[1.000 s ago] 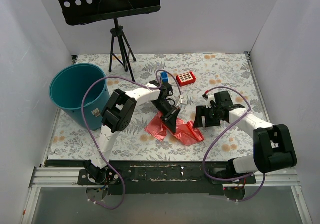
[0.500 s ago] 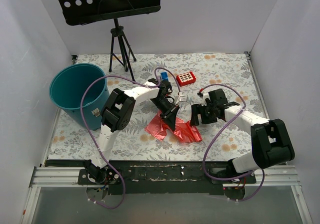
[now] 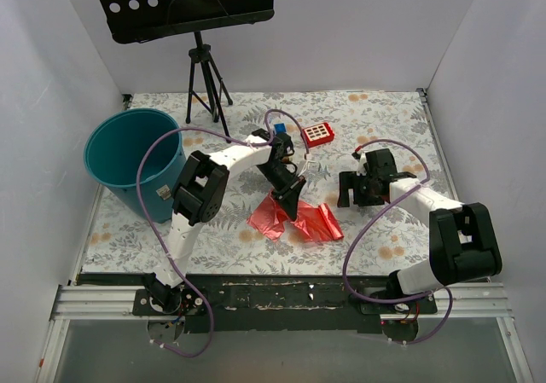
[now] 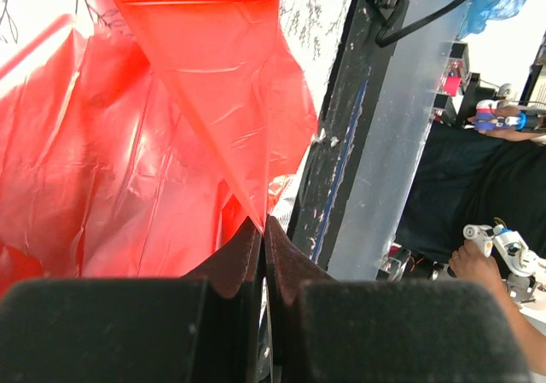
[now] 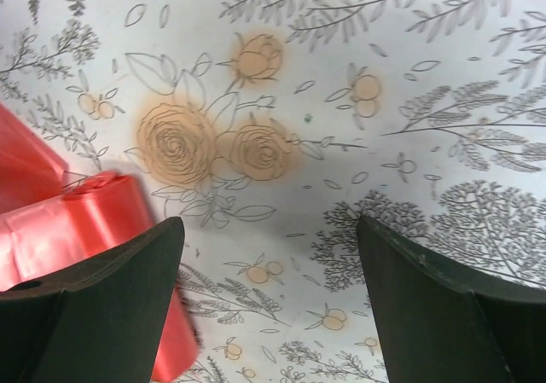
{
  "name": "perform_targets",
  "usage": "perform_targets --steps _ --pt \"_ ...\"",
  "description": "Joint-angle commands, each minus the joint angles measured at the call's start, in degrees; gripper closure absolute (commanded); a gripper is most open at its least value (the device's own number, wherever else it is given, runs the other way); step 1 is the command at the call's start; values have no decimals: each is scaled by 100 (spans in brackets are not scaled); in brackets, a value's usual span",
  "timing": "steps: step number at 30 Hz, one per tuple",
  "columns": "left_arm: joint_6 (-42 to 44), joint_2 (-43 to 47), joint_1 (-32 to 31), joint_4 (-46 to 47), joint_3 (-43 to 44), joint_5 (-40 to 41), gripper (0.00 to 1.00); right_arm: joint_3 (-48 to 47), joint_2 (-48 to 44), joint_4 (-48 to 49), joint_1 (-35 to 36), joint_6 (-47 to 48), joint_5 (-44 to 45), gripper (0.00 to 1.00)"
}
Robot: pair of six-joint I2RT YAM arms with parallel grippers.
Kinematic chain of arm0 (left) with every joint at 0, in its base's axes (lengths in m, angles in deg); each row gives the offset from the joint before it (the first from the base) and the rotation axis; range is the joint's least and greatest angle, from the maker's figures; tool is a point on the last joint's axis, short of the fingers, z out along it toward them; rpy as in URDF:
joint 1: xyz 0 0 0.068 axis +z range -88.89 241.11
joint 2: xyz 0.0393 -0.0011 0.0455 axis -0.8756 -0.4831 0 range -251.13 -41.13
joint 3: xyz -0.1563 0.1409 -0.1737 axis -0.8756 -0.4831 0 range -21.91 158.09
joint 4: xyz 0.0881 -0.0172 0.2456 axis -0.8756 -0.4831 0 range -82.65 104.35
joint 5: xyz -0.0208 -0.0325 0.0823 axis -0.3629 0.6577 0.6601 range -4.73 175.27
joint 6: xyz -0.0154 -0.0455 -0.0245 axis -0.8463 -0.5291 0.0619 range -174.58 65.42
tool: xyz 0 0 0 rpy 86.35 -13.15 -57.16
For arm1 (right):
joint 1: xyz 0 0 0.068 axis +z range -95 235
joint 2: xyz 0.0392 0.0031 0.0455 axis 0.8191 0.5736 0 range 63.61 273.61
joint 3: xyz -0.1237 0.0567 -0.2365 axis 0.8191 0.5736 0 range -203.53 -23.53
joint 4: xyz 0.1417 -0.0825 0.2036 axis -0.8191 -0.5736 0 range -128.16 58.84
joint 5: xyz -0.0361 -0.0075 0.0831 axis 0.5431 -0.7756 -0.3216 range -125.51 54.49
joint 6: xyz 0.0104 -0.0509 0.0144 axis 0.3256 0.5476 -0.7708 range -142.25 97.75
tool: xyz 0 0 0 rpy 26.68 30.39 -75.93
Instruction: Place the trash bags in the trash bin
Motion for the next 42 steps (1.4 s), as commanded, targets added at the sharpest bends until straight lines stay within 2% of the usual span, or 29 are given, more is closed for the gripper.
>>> perform_targets --steps 1,6,10,13,15,21,25,33,37,39,42 --pt "475 211 78 -485 159 274 100 9 39 -278 -93 41 205 11" --pt "502 264 78 -608 193 406 100 -34 -225 -216 91 155 -534 8" --pt "546 229 78 -836 982 695 100 -26 -304 -225 312 -20 -438 8" --pt "940 273 95 -1064 1266 1117 100 -8 -269 -155 320 -29 -376 7" --pt "1064 325 121 -1118 1057 1337 100 -26 -243 -120 312 -29 -411 7" --pt "1355 633 183 -1109 -366 1645 100 -52 -146 21 347 -12 -762 7" --pt "1372 861 201 -1118 -851 1847 100 -184 -76 82 575 50 -912 7" --pt "1082 1099 236 -1065 -879 1663 100 -552 381 215 1252 199 -1044 6" --pt "889 1361 236 -1110 -81 1620 100 -860 539 197 1314 51 -966 5" --pt "1160 1625 218 -1092 210 1628 100 -992 540 162 1279 -108 -624 5" --pt "1328 2003 210 -759 -217 2057 100 -1107 495 162 1130 -100 -447 5"
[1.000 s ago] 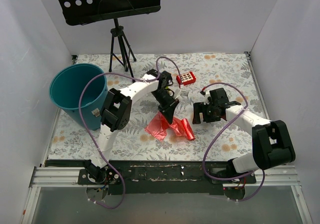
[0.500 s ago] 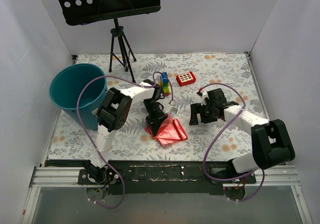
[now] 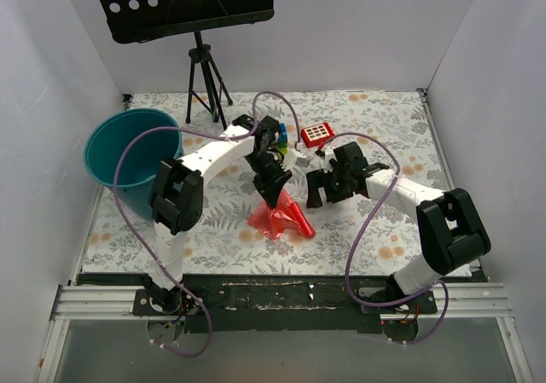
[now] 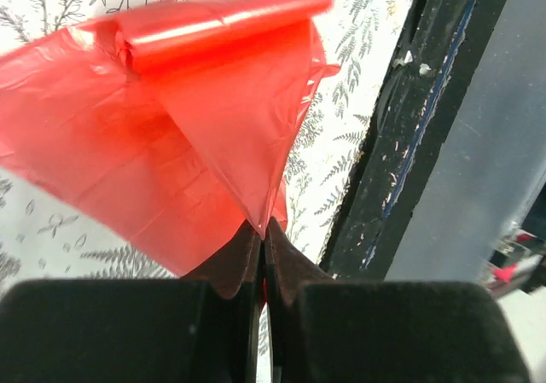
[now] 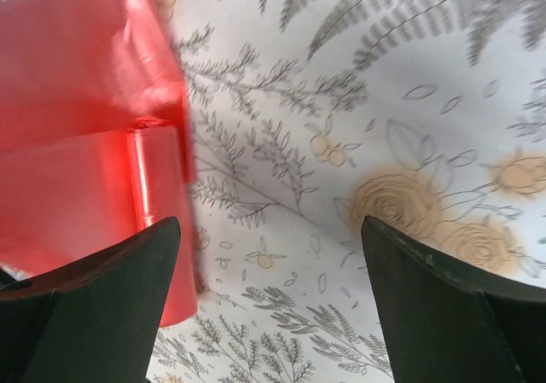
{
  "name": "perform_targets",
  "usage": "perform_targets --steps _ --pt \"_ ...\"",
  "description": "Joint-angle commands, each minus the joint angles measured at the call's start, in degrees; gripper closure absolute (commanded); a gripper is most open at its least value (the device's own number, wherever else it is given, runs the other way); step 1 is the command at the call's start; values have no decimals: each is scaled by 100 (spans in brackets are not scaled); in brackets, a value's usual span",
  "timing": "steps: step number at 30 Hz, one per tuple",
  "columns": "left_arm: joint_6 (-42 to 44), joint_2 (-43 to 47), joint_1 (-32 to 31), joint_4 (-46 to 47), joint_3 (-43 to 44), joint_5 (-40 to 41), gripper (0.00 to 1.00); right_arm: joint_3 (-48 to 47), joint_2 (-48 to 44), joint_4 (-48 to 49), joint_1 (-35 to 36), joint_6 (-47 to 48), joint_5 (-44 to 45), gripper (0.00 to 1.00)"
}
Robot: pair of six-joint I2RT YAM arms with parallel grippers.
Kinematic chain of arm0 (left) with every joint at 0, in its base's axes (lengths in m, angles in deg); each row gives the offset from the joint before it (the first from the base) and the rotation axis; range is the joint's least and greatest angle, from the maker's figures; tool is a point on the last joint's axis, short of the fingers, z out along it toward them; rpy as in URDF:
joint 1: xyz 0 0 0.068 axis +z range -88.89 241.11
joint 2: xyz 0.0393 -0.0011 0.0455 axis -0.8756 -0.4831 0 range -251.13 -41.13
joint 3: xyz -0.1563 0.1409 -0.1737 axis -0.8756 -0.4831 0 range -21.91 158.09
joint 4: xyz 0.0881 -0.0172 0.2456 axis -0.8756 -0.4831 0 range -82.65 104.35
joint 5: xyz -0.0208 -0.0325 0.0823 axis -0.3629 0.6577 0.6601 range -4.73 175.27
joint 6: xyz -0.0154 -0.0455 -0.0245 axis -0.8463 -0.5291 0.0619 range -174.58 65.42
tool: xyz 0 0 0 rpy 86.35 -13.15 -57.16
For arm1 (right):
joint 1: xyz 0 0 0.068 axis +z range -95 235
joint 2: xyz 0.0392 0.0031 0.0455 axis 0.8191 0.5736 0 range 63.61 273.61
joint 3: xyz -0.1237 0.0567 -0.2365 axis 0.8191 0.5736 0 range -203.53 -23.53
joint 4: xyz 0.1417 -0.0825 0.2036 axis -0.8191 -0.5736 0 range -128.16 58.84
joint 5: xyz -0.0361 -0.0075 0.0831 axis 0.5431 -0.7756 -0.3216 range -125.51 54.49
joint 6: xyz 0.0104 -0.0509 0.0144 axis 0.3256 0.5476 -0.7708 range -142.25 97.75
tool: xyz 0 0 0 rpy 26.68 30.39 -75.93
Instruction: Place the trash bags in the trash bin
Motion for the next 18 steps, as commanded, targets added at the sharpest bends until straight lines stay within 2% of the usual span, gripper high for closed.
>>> perform_targets --steps 1,6,18 --pt "342 1073 4 101 -314 373 100 -359 -60 144 -149 -34 220 5" --pt "273 1012 22 -242 -966 628 100 -324 37 232 -80 -68 -281 5" --pt "211 1591 13 -207 -1906 989 100 -614 705 452 597 72 -343 5"
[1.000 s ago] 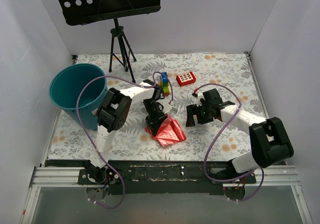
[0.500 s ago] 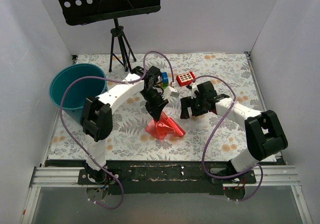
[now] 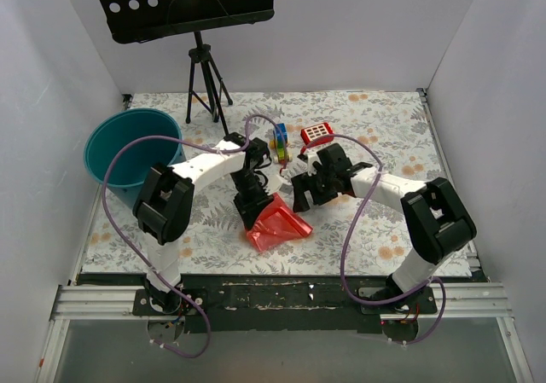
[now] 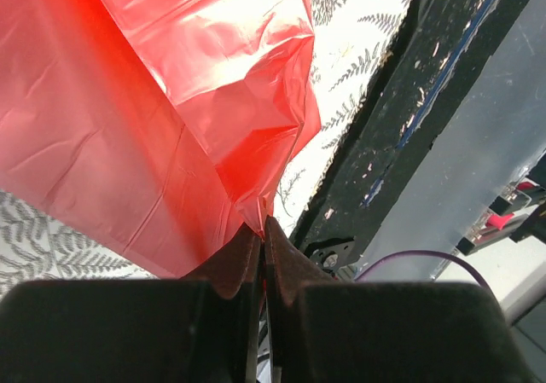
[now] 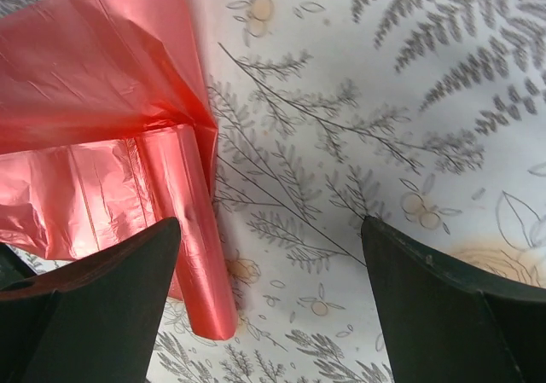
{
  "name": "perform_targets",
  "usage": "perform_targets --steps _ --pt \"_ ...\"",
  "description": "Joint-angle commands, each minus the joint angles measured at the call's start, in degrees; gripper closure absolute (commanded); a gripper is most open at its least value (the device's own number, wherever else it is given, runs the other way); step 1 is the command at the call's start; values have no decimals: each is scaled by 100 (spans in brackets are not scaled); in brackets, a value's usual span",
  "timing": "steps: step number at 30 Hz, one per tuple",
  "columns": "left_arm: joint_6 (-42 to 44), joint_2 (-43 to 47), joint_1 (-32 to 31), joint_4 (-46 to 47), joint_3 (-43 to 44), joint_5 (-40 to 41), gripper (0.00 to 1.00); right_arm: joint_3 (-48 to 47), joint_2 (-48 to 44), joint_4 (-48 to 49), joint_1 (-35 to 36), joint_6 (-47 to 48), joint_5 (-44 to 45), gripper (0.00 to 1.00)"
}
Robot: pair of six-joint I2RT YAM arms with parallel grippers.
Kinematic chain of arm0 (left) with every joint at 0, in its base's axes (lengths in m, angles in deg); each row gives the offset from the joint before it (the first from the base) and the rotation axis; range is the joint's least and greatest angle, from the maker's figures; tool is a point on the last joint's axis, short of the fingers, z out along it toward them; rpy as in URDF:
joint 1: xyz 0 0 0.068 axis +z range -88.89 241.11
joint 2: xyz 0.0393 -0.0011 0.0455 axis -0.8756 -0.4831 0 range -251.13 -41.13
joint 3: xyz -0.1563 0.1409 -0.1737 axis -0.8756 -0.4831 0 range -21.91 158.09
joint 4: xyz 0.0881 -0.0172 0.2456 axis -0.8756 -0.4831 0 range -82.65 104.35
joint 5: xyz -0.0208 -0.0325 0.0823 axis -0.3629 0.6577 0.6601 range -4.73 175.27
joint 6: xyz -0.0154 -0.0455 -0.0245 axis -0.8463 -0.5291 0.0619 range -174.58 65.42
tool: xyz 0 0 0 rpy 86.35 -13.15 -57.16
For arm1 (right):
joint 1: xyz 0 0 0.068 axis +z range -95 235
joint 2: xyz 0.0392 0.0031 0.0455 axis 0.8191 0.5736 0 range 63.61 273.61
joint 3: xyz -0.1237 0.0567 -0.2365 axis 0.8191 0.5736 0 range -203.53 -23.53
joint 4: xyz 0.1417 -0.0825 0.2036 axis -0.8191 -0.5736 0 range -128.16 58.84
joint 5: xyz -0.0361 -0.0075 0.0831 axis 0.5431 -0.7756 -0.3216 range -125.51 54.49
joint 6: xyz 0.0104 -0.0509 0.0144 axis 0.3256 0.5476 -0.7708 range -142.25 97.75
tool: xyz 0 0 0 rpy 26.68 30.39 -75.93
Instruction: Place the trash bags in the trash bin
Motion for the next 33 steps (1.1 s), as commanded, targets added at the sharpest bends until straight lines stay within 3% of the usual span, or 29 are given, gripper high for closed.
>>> perform_targets --steps 1,12,18,22,33 --pt "-84 623 11 -115 -394 97 100 -339 191 207 163 67 -127 6" --pt "-585 1071 28 798 -1264 151 97 -454 403 180 330 383 -916 11" --pt "-795 2310 134 2431 -2363 106 89 -278 358 338 347 709 -1559 11" --pt "-910 2601 143 2926 -2794 27 89 -374 551 401 549 874 -1131 16" --pt "-1121 2935 143 2979 -3049 -192 96 -304 780 181 954 982 -189 33"
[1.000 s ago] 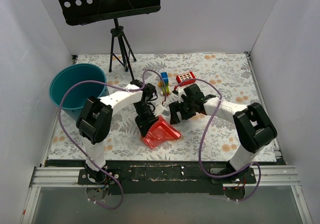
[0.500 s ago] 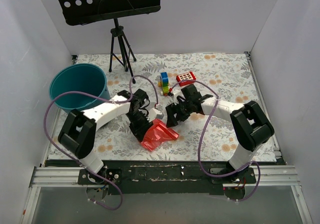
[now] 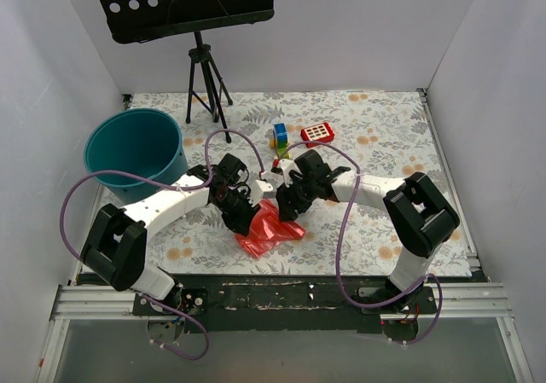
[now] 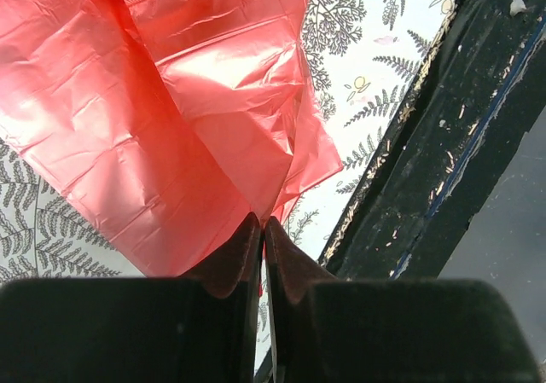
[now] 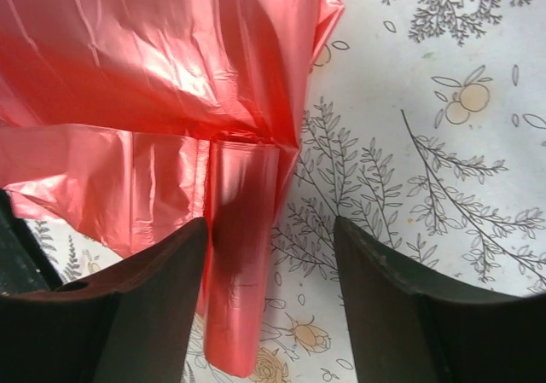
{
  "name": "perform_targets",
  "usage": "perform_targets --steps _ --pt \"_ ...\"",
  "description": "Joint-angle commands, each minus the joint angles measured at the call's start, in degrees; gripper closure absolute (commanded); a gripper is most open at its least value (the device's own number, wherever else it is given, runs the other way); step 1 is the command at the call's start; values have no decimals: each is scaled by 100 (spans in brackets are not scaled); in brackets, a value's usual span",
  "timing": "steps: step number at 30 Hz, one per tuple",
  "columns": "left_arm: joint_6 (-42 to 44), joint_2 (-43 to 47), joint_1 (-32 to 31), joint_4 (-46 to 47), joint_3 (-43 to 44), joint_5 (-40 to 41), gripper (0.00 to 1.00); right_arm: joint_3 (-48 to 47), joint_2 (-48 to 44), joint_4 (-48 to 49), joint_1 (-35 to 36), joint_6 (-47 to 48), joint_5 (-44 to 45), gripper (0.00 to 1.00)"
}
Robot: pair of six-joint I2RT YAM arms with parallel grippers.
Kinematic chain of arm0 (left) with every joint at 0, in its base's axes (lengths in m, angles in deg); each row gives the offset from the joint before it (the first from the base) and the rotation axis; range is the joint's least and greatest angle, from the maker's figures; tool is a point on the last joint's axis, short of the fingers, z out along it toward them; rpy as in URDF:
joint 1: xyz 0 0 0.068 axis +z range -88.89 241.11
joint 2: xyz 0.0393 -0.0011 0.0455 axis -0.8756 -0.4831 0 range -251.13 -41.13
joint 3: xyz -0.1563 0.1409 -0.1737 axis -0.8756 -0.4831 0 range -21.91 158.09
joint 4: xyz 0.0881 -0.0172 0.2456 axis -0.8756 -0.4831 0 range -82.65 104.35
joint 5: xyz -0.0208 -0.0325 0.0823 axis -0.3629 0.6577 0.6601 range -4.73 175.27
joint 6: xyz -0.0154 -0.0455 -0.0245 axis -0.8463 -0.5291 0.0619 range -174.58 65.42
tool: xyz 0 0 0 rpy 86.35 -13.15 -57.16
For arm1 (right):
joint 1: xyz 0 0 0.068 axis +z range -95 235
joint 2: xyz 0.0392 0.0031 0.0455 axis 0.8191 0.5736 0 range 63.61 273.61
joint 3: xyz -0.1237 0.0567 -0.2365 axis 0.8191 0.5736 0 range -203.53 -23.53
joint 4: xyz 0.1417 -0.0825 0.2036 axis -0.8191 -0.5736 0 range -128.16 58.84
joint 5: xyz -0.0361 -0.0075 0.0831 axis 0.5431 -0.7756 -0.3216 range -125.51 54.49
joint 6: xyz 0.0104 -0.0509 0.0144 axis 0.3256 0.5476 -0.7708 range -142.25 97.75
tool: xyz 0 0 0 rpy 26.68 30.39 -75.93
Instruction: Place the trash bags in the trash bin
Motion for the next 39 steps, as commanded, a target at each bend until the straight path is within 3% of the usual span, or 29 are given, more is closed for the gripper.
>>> perform_targets --steps 1,3,9,14,18,19,20,27,31,35,39 --pt "-94 409 16 173 -156 -208 96 70 219 -223 49 77 478 36" --pt "-182 461 16 234 -208 -217 96 114 245 -232 84 50 698 46" --pt "-498 821 16 471 -437 -269 97 219 298 -224 356 147 874 43" --pt "-604 1375 16 735 -648 -191 96 359 386 -145 506 42 1523 58" --pt "-709 1595 24 902 -605 -6 92 413 430 -92 480 -20 1859 60" --pt "-762 1604 25 955 -543 81 90 404 404 -74 480 58 1807 83" --pt "-832 1613 25 1033 -464 186 87 369 325 -74 480 111 1945 98" --pt "-1307 1736 68 2227 -24 768 39 -114 -1282 -495 120 1086 2150 99" --pt "-1299 1307 68 3344 212 681 30 -431 -2179 -602 84 1631 1938 99" --pt "-1131 604 139 4205 756 -83 29 -598 -2821 -558 84 1940 2112 99" --pt "-1184 -99 148 4663 1328 -761 29 -1045 -2884 -855 75 1914 2455 99"
